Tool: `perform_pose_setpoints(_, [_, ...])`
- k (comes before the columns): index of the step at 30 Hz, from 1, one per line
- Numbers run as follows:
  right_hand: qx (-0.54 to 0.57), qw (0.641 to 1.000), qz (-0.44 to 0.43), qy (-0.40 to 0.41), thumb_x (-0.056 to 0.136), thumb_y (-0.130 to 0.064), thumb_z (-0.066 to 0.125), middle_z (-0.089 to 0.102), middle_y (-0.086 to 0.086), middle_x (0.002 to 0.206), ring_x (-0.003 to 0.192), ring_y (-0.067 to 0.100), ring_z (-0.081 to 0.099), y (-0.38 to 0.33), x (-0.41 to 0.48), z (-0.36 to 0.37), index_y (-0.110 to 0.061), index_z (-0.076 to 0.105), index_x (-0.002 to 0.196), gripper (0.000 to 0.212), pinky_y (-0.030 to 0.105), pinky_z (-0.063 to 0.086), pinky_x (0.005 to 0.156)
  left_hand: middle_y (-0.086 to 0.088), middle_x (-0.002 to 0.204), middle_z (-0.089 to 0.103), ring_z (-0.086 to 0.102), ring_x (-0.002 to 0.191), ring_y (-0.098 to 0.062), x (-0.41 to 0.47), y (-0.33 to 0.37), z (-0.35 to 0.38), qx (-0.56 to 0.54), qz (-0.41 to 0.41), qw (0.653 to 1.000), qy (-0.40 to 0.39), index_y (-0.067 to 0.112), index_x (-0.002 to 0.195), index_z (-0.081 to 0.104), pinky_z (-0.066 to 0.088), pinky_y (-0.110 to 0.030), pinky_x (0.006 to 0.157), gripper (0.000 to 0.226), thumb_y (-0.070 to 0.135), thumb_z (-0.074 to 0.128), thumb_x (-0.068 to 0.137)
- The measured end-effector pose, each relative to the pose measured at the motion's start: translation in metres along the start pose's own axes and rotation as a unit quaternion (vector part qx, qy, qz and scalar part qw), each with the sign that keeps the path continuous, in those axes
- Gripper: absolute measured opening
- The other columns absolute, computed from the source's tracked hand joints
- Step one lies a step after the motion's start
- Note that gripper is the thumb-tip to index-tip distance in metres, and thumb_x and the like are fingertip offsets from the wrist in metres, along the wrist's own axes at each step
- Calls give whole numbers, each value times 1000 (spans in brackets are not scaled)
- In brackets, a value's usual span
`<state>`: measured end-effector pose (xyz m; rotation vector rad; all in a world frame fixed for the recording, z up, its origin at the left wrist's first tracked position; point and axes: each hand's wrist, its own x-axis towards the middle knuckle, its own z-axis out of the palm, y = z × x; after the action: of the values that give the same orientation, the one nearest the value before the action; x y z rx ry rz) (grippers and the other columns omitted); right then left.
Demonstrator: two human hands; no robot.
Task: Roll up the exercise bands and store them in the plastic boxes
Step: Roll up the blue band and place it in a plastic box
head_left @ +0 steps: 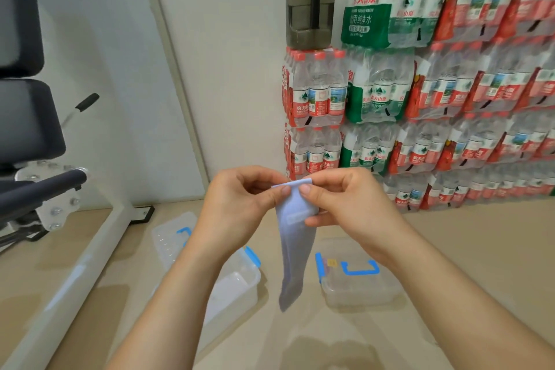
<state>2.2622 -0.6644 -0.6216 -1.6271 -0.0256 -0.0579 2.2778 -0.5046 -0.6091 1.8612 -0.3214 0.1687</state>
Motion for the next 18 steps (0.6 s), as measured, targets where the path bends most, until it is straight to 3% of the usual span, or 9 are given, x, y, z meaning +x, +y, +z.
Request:
perform_pose_setpoints(7, [2, 1000, -27, -4, 88, -5, 64, 75, 8, 84, 71, 7, 68, -4, -1, 8, -15, 73, 94, 15, 25, 56, 55, 8, 65, 66, 55, 59, -1, -2, -4, -1, 33, 33, 999, 29, 17, 74, 70, 42, -9, 55, 13, 6, 69, 81])
perform_pose_setpoints(13, [-2, 999, -29, 12, 83, -2, 68, 70, 14, 78, 62, 8, 64, -5, 1, 11, -5, 70, 92, 10, 25, 55, 53, 0, 76, 75, 69, 70, -6, -3, -5, -2, -19, 0, 999, 29, 15, 81, 72, 50, -13, 63, 9, 8, 68, 84])
perform_pose_setpoints(18, [9, 999, -22, 22, 84, -3, 68, 70, 14, 79, 64, 11, 66, -4, 2, 12, -4, 69, 89, 5, 26, 56, 56, 7, 69, 74, 69, 66, -5, -3, -2, -2, -43, -10, 999, 30, 21, 77, 72, 51, -13, 60, 16, 6, 69, 83])
